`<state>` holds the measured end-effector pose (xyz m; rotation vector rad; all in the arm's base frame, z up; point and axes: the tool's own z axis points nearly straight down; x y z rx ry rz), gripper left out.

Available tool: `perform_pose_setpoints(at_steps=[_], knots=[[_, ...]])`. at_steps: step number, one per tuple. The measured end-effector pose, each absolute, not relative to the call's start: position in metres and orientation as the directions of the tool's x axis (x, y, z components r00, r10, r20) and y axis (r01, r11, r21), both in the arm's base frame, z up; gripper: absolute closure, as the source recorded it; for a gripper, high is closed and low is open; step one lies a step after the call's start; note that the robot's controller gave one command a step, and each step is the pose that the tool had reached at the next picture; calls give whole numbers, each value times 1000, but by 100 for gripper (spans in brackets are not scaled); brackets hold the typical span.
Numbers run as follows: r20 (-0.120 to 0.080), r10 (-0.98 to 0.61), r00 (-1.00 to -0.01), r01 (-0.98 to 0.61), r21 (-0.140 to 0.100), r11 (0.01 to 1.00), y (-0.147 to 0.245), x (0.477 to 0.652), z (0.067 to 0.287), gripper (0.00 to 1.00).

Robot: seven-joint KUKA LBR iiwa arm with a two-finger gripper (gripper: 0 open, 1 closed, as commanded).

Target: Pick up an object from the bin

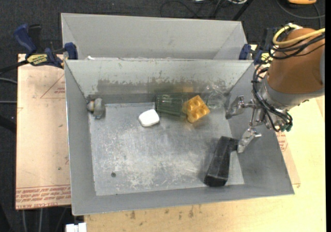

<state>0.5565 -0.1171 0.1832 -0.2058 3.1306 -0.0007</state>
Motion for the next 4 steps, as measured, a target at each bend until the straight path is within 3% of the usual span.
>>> perform_pose_setpoints(at_steps=[1, 2, 3, 4], knots=[[0, -417, -909, -417, 2, 909, -104, 522, 162, 0], [-2, -532, -847, -532, 0, 847, -99, 523, 146, 0], [-3, -792, -610, -792, -4, 610, -102, 527, 78, 0], [-12, -824, -566, -824, -4, 567, -100, 537, 64, 100]])
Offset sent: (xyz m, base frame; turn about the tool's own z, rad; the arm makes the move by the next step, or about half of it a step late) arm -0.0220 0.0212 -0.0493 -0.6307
